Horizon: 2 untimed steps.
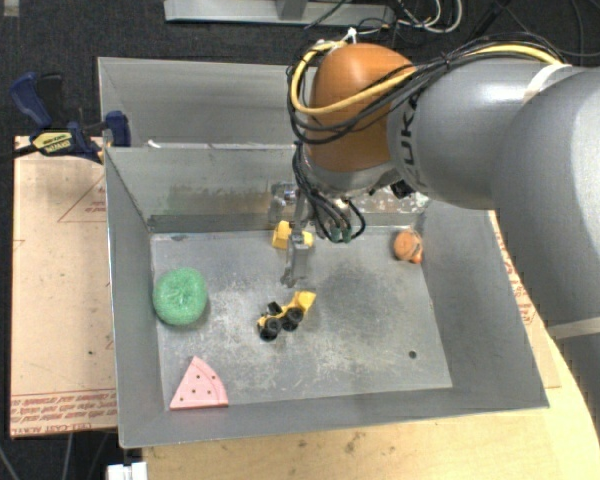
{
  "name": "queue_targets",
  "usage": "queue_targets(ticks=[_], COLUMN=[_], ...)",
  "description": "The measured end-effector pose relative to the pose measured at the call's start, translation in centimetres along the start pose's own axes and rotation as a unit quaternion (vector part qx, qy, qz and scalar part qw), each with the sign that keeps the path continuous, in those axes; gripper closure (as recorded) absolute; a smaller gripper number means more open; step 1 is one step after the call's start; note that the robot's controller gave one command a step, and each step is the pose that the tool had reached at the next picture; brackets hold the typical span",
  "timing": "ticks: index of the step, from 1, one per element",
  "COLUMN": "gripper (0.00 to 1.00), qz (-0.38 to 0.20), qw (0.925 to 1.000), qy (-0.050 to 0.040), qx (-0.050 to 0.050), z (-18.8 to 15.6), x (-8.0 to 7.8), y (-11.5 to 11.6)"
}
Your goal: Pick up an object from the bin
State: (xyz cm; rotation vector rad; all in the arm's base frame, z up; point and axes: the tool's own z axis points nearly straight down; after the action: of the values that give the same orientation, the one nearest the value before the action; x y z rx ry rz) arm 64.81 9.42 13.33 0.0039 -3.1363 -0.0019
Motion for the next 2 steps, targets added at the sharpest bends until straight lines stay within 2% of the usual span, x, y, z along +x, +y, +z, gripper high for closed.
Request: queue_targets(ticks=[1, 2], gripper=[0.0, 0.0], qz=[0.001, -0.061], qw=[1.0, 0.9981], qy=[-0.0035, -0.008], qx=[0.0, -0.001], z=[-0.5, 2.2], x=[-0.1, 1.2], y=[0.0, -2.5])
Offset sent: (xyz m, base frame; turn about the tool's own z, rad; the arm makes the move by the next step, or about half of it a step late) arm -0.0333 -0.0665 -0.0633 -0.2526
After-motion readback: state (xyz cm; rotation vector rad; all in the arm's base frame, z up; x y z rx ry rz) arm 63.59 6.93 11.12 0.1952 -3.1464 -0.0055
